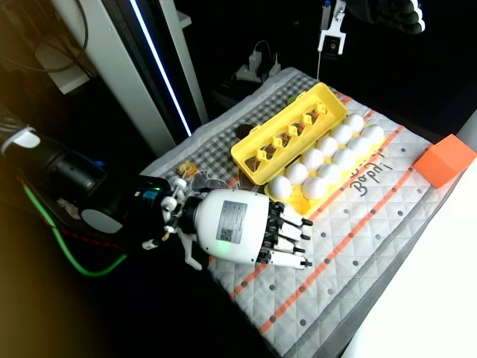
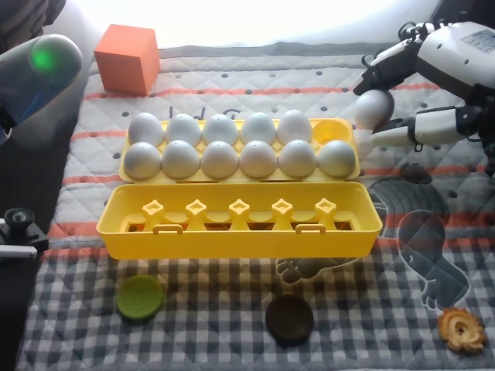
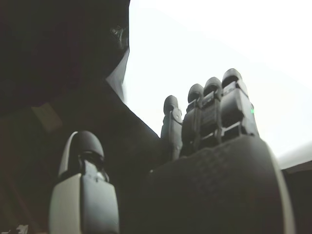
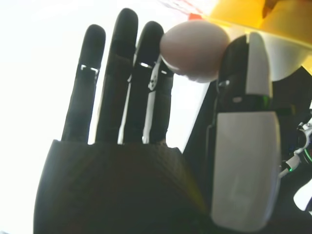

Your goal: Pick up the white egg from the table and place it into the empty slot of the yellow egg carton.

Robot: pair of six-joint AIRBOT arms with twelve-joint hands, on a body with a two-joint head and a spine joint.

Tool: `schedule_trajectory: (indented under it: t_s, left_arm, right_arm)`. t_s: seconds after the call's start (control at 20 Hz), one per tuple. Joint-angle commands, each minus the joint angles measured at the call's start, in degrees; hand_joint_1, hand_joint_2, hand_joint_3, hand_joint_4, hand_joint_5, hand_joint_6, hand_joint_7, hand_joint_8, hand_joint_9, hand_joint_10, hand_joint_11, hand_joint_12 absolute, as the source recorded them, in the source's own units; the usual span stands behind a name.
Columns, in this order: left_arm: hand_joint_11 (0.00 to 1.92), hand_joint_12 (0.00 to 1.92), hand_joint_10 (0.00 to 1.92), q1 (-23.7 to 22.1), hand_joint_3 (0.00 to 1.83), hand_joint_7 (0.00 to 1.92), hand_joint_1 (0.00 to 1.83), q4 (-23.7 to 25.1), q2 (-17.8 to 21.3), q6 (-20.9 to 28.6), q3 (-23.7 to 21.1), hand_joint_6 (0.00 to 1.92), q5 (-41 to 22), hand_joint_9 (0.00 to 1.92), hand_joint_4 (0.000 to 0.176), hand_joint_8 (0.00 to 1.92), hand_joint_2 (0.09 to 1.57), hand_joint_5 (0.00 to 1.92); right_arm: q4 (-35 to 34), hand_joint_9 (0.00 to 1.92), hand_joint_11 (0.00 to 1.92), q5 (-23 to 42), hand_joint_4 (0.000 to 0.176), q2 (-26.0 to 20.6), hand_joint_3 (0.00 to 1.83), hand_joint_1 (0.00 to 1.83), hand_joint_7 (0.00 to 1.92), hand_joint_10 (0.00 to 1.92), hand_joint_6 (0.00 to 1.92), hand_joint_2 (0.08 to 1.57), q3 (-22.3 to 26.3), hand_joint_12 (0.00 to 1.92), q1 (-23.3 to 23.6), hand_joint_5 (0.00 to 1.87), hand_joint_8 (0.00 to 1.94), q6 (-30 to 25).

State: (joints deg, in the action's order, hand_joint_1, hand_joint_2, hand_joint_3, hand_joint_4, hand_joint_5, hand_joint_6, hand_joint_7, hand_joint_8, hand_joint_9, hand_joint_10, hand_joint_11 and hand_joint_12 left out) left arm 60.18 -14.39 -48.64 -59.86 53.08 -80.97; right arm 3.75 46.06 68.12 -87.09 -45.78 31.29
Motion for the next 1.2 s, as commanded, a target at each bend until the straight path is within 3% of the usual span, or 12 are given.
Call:
schedule_trajectory:
  t_s: [0.0,0.1,0.25,0.35,0.5,0.8,0.85,0.9,1.0,1.05,1.1,1.15]
  left_arm:
    - [0.00,0.00,0.00,-0.43,0.00,0.13,0.38,0.29,0.28,0.52,0.11,0.00,-6.83,0.05,0.106,0.00,0.96,0.23]
    - [0.00,0.00,0.00,-0.50,0.00,0.13,0.37,0.29,0.26,0.52,0.11,0.00,-6.83,0.06,0.112,0.00,0.96,0.24]
    - [0.00,0.00,0.00,-0.58,0.00,0.14,0.38,0.29,0.28,0.52,0.11,0.00,-6.99,0.06,0.109,0.01,0.96,0.24]
    - [0.01,0.00,0.01,-0.60,0.00,0.14,0.38,0.30,0.30,0.52,0.10,0.00,-7.07,0.07,0.105,0.00,0.96,0.24]
    - [0.02,0.01,0.00,-0.60,0.00,0.13,0.40,0.30,0.41,0.53,0.05,0.00,-7.12,0.07,0.097,0.00,0.97,0.24]
    - [0.00,0.00,0.00,-0.59,0.00,0.14,0.36,0.29,0.46,0.53,-0.04,0.00,-7.48,0.07,0.097,0.00,0.96,0.25]
    - [0.00,0.00,0.00,-0.58,0.00,0.14,0.35,0.29,0.50,0.53,-0.07,0.00,-7.52,0.06,0.093,0.00,0.97,0.24]
    - [0.01,0.00,0.00,-0.57,0.00,0.13,0.37,0.29,0.54,0.53,-0.09,0.00,-7.57,0.05,0.087,0.00,0.96,0.23]
    - [0.00,0.00,0.00,-0.57,0.00,0.13,0.40,0.29,0.56,0.53,-0.10,0.00,-7.59,0.04,0.095,0.00,0.96,0.24]
    - [0.00,0.00,0.00,-0.57,0.00,0.12,0.40,0.29,0.54,0.53,-0.10,0.00,-7.59,0.04,0.095,0.00,0.96,0.23]
    - [0.01,0.00,0.00,-0.57,0.00,0.12,0.39,0.29,0.53,0.53,-0.10,0.00,-7.59,0.03,0.098,0.00,0.97,0.23]
    - [0.02,0.01,0.00,-0.58,0.00,0.12,0.39,0.29,0.51,0.53,-0.10,0.00,-7.54,0.04,0.099,0.00,0.97,0.23]
  right_arm:
    - [-1.30,0.98,0.30,6.79,0.000,-0.33,0.00,1.22,0.93,0.00,0.70,1.10,0.11,1.29,1.12,1.10,1.15,-0.29]
    - [-0.92,0.96,0.28,6.79,0.000,-0.25,0.00,1.22,0.92,0.00,0.72,1.11,-0.10,1.22,1.82,1.10,1.14,-0.29]
    - [-0.91,1.02,0.33,6.78,0.000,0.84,0.00,1.25,0.92,0.03,0.50,1.11,-1.14,1.46,3.00,1.15,1.26,-0.30]
    - [-0.91,0.98,0.26,6.78,0.000,1.43,0.00,1.23,0.86,0.05,0.50,1.10,-1.44,1.48,3.28,1.17,1.22,-0.30]
    - [-0.92,0.95,0.39,6.78,0.000,2.04,0.00,1.22,0.89,0.02,0.78,1.12,-1.68,1.23,3.37,1.07,1.18,-0.30]
    - [-0.94,1.01,0.38,6.77,0.000,3.52,0.00,1.23,0.93,0.04,0.68,1.12,-2.54,1.34,3.75,1.07,1.23,-0.30]
    - [-0.94,1.02,0.45,6.77,0.000,3.75,0.00,1.22,0.95,0.04,0.83,1.12,-2.68,1.20,3.75,1.02,1.12,-0.30]
    - [-0.94,1.05,0.56,6.74,0.029,4.09,0.00,1.21,0.97,0.02,0.94,1.12,-2.87,1.07,3.75,0.97,1.07,-0.30]
    - [-0.94,1.03,0.53,6.48,0.041,4.40,0.00,1.20,0.95,0.01,0.96,1.12,-3.11,1.04,3.74,0.98,1.05,-0.30]
    - [-0.93,1.04,0.54,6.10,0.036,4.77,0.00,1.20,0.95,0.01,0.95,1.13,-3.43,1.00,3.74,0.97,1.08,-0.30]
    - [-0.93,0.96,0.42,5.85,0.000,5.16,0.00,1.22,0.89,0.00,0.87,1.12,-3.78,0.99,3.75,1.05,1.11,-0.30]
    - [-0.94,0.83,0.32,5.29,0.008,6.02,0.00,1.12,0.81,0.00,0.89,1.10,-4.53,0.95,4.10,1.03,0.43,-0.31]
